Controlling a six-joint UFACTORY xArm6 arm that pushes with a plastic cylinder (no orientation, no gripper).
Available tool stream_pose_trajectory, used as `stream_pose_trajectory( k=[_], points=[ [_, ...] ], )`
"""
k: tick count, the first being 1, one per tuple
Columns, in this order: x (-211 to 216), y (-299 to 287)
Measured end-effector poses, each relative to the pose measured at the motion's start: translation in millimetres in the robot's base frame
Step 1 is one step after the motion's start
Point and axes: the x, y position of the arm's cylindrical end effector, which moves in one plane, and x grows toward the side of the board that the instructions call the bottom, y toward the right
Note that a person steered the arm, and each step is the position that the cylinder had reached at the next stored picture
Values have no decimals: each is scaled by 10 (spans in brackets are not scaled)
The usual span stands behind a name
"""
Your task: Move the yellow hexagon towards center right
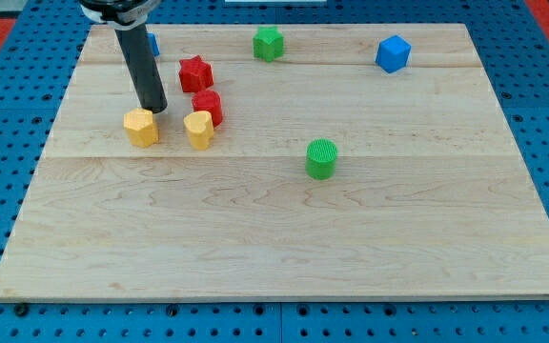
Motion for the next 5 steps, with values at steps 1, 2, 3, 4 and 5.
stream_pose_trajectory(
  k=[1, 2, 3, 4, 5],
  points=[
    [0, 56],
    [0, 127],
    [-20, 173],
    [-137, 212],
    [-67, 118]
  ],
)
